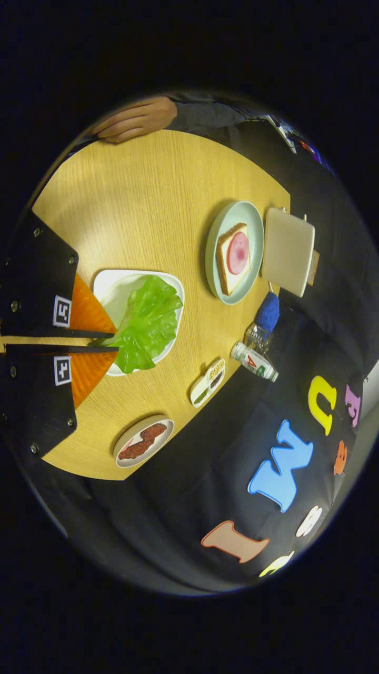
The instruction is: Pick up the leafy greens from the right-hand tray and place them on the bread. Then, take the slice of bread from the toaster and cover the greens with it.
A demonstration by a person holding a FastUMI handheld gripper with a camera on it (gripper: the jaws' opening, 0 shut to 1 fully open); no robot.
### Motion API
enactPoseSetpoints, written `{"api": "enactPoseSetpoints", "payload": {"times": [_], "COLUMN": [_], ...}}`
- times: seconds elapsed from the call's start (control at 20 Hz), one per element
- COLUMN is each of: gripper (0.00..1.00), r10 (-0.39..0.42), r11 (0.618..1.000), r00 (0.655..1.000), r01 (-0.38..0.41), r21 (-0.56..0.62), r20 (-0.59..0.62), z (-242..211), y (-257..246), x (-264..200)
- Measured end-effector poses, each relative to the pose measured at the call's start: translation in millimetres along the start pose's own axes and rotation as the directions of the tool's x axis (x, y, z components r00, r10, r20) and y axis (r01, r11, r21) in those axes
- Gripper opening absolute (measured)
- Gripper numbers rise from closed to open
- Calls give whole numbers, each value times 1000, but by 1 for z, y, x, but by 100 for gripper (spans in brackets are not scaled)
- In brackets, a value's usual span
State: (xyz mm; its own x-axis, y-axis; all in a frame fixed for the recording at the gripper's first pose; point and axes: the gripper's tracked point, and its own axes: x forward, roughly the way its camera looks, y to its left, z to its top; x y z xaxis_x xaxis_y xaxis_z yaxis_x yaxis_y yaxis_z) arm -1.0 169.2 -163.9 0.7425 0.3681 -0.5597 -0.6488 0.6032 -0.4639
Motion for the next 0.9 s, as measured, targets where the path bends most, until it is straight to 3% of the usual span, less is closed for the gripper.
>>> {"api": "enactPoseSetpoints", "payload": {"times": [0.15,0.2,0.25,0.4,0.9], "gripper": [7,7,0,0,0], "r10": [17,-19,4,-47,-96], "r11": [995,993,990,992,992], "r00": [998,998,998,998,987], "r01": [-22,11,-12,40,85], "r21": [97,122,144,116,94], "r20": [54,68,57,51,127], "z": [15,33,22,33,104], "y": [2,-15,-2,-6,-3], "x": [8,-27,5,1,0]}}
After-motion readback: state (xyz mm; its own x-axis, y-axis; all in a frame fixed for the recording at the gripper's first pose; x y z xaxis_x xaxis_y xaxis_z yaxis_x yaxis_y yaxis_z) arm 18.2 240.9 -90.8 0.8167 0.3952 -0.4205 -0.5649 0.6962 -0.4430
